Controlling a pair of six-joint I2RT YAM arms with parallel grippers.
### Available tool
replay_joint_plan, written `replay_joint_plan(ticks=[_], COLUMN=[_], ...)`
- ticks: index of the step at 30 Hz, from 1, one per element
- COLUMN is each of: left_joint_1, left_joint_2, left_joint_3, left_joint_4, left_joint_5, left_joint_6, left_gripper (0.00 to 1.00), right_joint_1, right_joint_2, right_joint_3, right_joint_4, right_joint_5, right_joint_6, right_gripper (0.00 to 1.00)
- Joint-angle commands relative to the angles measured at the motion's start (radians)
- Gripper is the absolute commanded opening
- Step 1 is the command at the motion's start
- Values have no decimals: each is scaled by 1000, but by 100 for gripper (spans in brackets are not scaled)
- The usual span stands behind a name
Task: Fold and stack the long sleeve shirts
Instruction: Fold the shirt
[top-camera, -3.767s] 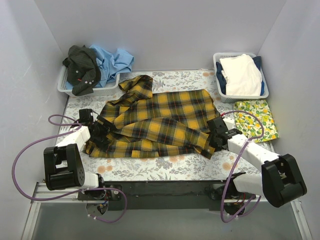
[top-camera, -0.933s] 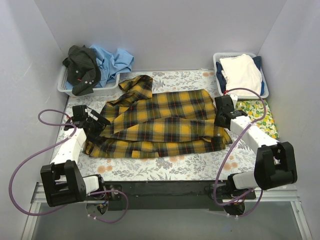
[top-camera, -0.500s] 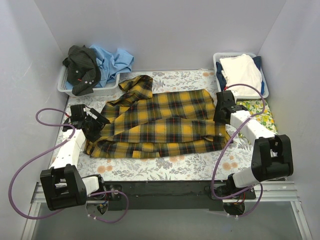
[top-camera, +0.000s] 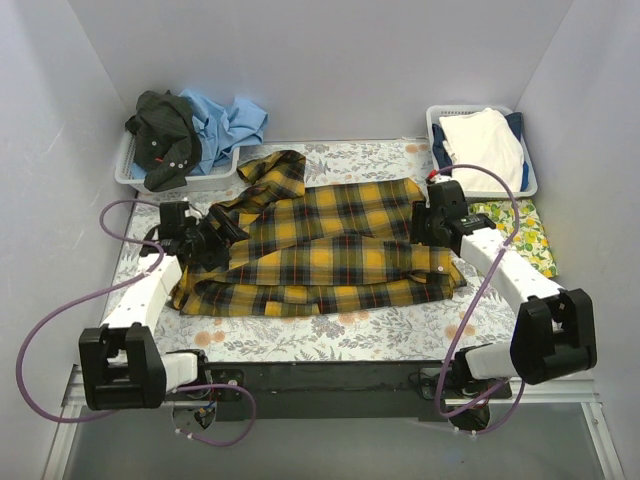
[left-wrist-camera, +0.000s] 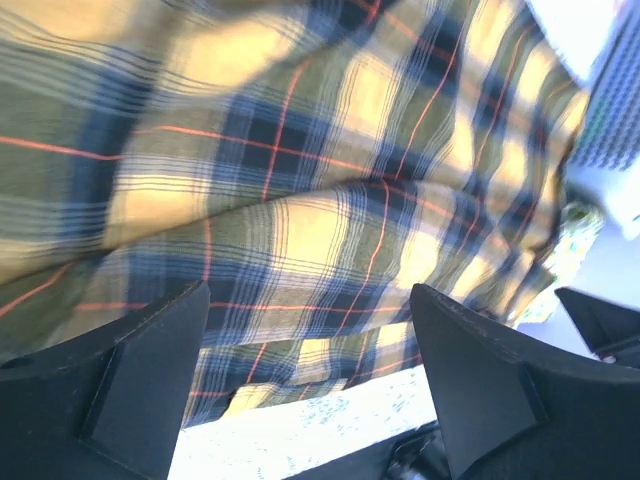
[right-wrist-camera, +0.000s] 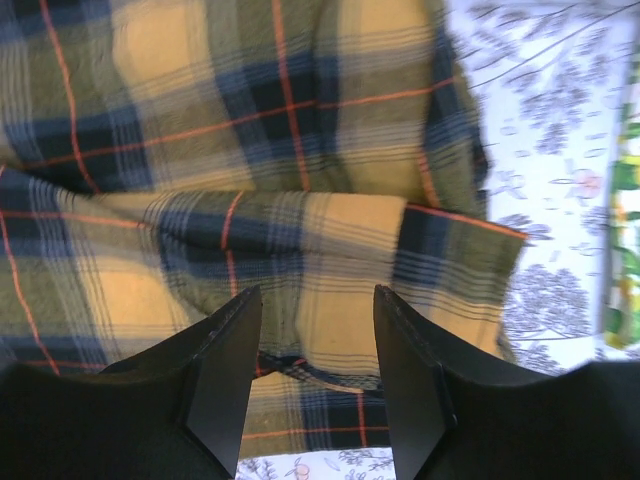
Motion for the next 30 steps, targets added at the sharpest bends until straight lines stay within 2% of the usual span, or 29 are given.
replay_joint_plan(ticks=[1, 9, 17, 25, 30], left_joint_1=[-102, -156, -156, -149, -126], left_joint_2=[75, 233, 310, 208, 103], left_joint_3=[47, 6, -69, -138, -131], left_joint_4=[61, 113, 52, -97, -171], left_joint_5=[-33, -163, -260, -329, -308], left_joint_6=[3, -60, -91, -108, -102], left_gripper=[82, 81, 81, 82, 83], right_joint_1=[24, 34, 34, 47, 50], right_joint_2=[52, 175, 192, 65, -61], right_joint_3=[-3, -63, -193, -347, -434], right_joint_4=[31, 74, 96, 19, -87], right_joint_5=[-134, -205, -289, -335, -345], right_joint_6=[-37, -31, 18, 87, 132], right_gripper=[57, 56, 54, 51, 50])
